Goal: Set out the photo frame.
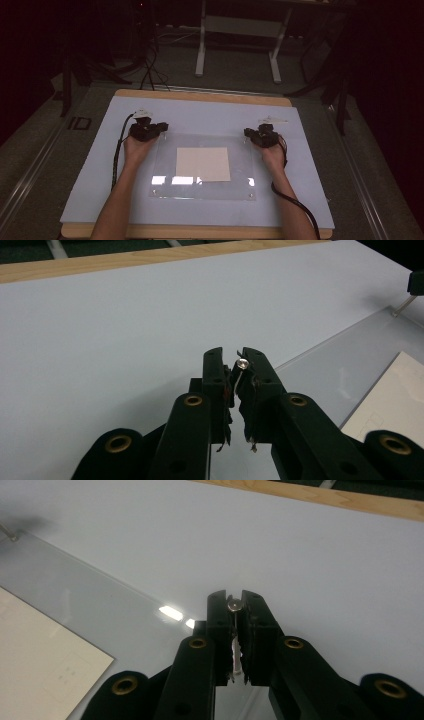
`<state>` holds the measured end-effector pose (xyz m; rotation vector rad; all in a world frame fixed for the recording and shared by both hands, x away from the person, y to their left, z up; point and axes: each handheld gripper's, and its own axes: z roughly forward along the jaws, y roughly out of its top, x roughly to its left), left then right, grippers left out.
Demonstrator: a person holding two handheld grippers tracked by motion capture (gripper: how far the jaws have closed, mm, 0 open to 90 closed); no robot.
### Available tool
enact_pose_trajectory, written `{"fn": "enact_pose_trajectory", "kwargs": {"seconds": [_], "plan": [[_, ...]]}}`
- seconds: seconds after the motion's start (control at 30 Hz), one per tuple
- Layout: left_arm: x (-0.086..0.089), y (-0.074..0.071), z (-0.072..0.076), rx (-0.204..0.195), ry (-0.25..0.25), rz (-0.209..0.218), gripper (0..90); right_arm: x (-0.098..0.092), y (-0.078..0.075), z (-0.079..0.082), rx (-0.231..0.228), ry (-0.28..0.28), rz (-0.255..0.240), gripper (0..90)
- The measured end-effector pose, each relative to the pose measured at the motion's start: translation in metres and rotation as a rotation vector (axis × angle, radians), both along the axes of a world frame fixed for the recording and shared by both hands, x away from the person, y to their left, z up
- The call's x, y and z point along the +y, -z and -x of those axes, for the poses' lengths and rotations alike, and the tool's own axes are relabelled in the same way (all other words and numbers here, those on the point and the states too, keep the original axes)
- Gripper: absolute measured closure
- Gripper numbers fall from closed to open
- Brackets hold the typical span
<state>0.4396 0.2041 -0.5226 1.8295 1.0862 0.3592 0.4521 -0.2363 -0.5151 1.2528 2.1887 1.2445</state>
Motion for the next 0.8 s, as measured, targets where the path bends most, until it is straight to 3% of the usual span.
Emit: {"fn": "enact_pose_trajectory", "kwargs": {"seconds": [0.13,0.4,0.47,0.8], "plan": [[-0.001,-0.002,-0.003,0.017,0.008,-0.016,82.5,0.001,-0.002,-0.002,0.022,0.004,0.005,84.0],[0.001,0.002,-0.01,0.048,-0.007,0.039,82.3,0.0,-0.002,-0.008,0.053,0.004,-0.012,84.3],[-0.002,0.001,-0.012,0.051,-0.021,0.021,82.9,-0.001,-0.002,-0.011,0.065,0.005,-0.019,84.5],[-0.005,0.0,-0.02,0.077,-0.05,0.019,83.8,-0.001,-0.003,-0.02,0.101,0.01,-0.035,84.9]]}}
